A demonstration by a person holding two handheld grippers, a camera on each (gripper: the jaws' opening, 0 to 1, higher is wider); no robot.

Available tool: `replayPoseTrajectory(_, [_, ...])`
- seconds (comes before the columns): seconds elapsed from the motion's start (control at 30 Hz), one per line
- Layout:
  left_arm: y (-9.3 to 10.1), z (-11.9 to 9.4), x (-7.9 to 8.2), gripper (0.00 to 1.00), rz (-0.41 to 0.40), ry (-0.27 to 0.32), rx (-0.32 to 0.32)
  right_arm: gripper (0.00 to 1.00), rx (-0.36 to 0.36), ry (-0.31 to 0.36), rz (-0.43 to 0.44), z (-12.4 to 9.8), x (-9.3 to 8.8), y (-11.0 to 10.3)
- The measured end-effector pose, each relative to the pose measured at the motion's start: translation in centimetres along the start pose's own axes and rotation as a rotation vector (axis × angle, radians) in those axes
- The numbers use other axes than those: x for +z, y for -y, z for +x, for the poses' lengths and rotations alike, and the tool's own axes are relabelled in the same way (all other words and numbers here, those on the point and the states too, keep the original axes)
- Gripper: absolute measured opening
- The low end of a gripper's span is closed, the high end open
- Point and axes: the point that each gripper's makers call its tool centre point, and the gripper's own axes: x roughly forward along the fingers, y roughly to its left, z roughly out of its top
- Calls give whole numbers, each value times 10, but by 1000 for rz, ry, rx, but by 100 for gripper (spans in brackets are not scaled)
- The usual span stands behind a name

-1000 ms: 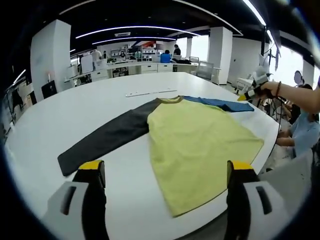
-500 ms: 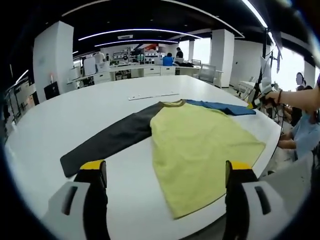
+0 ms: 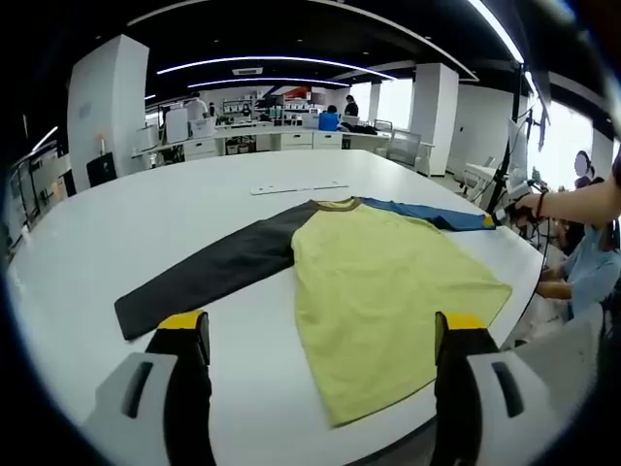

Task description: Fold the garment on the visible template until the final outline fits inside the template.

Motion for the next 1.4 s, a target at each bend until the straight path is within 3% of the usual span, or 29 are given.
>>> replayPoseTrajectory(0.3, [2,0,2,92,-8,4,-5,38,-26,30,12,1,2,1])
replayPoseTrajectory(0.43, [6,-3,5,91,-5,9,-11,21,-49,1,45,0,-1,6])
replayPoseTrajectory(0.6, [6,-4,8,92,14,18,-14,13,-60,2,62,3,2,10])
replayPoseTrajectory(0.73, [5,-6,6,92,16,12,-10,0,-56,7,58,5,4,11])
replayPoseTrajectory(0.97, [6,-6,7,94,15,18,-16,0,-52,-16,52,6,10,10])
replayPoseTrajectory(1.4, [7,-6,2,95,9,5,-25,0,2,48,30,-5,42,-15])
